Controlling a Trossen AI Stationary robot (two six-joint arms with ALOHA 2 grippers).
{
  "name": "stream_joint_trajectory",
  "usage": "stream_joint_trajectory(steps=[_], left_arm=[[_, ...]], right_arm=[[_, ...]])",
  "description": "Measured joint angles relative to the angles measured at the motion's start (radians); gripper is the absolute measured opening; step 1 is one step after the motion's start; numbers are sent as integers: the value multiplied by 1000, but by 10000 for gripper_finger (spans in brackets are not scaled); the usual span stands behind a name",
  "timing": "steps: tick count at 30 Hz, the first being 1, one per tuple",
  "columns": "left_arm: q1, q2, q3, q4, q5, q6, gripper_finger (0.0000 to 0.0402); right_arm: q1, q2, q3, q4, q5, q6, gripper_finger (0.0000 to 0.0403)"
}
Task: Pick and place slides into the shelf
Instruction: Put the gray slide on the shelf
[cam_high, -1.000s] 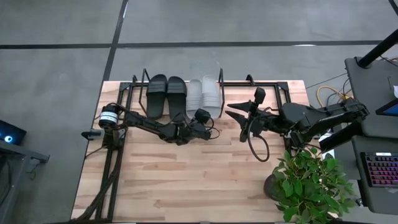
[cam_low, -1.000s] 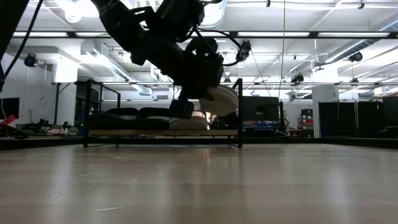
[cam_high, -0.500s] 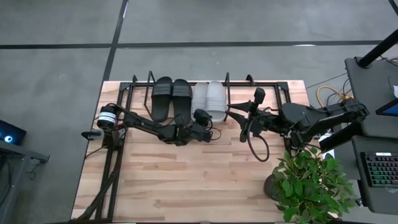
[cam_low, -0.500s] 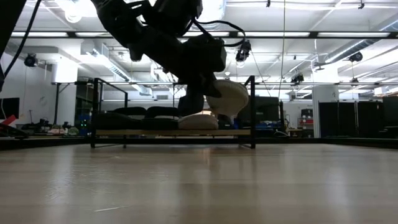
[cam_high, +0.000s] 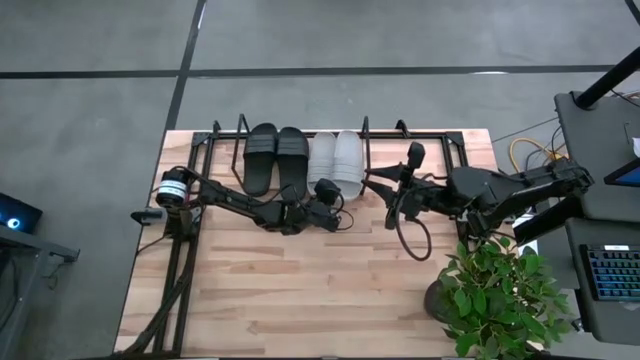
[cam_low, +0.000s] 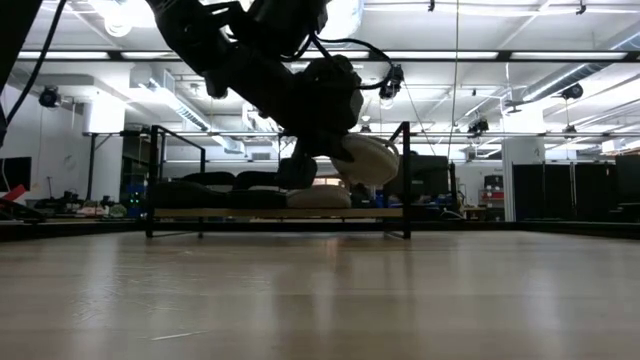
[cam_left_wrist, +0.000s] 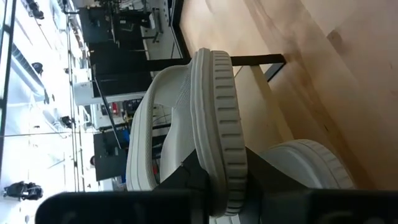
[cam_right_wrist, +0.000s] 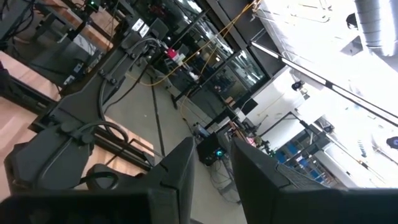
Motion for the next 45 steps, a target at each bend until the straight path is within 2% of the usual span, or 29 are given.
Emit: stream_joint_trajectory(steps=[13,21,33,36,42,45], left_arm=[[0,0,2,-1,21,3,21],[0,0,5,-60,21,7,22],[1,1,5,-60,21,3,160],[1,1,14,-63,-3,5,179],[-1,0,77,-161,-118,3,202],[-1,-1,91,-172,-119,2,211]], right_arm=[[-39,0,-3,0,-5,26,95],[-45,0,-3,0,-9,34,95],[-45,0,-3,0,-12,42,95],[-44,0,-3,0,-12,42,95],[-45,0,-3,-1,-11,52,96],[-45,0,-3,-13,-11,59,96]])
